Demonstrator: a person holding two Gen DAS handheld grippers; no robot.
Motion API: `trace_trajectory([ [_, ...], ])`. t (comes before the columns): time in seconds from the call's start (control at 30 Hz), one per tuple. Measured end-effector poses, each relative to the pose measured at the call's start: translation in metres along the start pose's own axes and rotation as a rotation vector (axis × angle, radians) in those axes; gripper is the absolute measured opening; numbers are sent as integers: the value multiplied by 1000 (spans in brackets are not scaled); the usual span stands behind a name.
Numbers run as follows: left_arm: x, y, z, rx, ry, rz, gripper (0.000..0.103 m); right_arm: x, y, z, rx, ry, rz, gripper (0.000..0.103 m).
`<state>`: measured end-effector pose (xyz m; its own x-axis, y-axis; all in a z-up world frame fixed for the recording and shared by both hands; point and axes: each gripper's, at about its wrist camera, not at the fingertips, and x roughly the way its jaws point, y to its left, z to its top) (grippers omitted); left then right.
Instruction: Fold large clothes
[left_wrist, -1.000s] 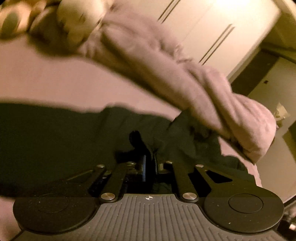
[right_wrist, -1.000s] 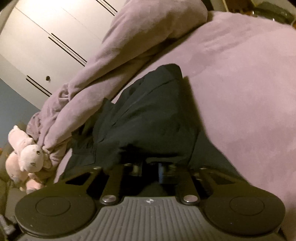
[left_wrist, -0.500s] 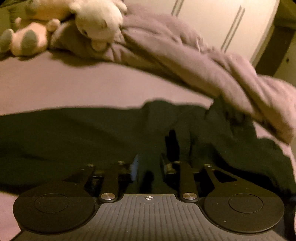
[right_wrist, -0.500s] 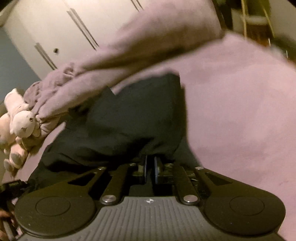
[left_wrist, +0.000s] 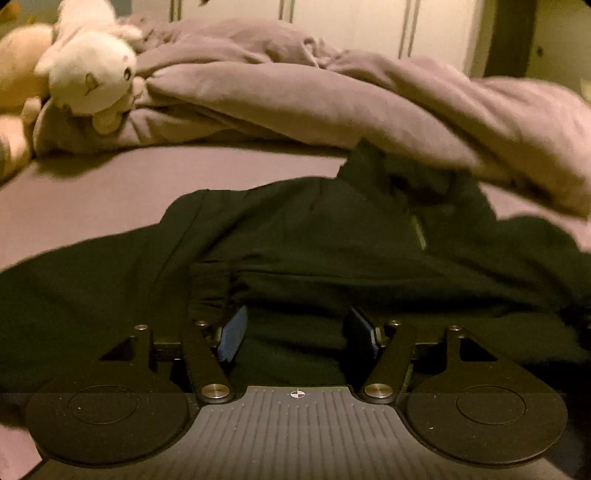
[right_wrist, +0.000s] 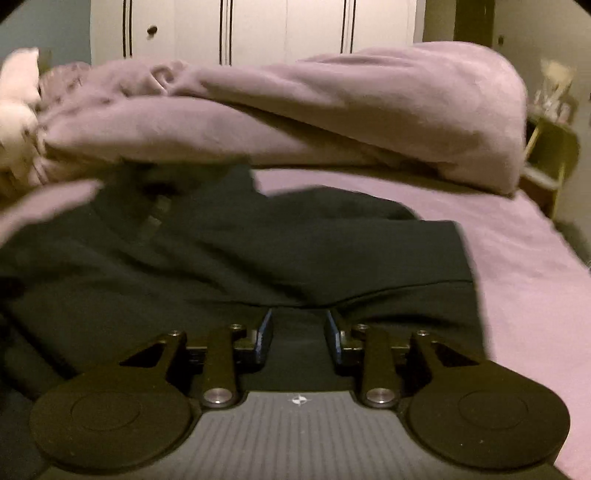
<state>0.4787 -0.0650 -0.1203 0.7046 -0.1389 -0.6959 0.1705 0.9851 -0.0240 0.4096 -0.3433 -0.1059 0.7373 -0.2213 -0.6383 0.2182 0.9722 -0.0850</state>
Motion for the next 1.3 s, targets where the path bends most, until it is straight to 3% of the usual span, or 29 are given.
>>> trace_trajectory([
  [0.07,-1,-2,-6,56,-13,-2,66,-2,-19,-18,-71,-57,-81,30],
  [0.13,-2,-4,-8,91,-17,-1,66,-5,-43,-26,-27,-78,-79,30],
  [0.2,-4,-5,-10,95,-19,10,67,-8,-59,-25,45,-60,-87,30],
  [0.3,-6,-2,-9,68,-3,20,67,-20,-52,-18,48,-38,-128,30],
  [0.43,-13,0,-12,66,6,15,68,-57,-44,-28,104,-106,-10,30],
  [0.6,-16,-1,-16,88,8,10,68,-50,-45,-52,71,-69,-10,30],
  [1.1,-23,8,-22,91,16,-19,68,-45,-42,-53,-33,-69,-29,32],
  [1.2,-30,19,-26,81,33,-8,77,-55,-40,-54,-45,-57,-42,32],
  [1.23,-32,24,-27,70,44,6,86,-59,-38,-55,-51,-53,-51,33],
  [1.3,-36,44,-30,-21,84,3,88,-65,-33,-57,-87,-35,-84,33],
])
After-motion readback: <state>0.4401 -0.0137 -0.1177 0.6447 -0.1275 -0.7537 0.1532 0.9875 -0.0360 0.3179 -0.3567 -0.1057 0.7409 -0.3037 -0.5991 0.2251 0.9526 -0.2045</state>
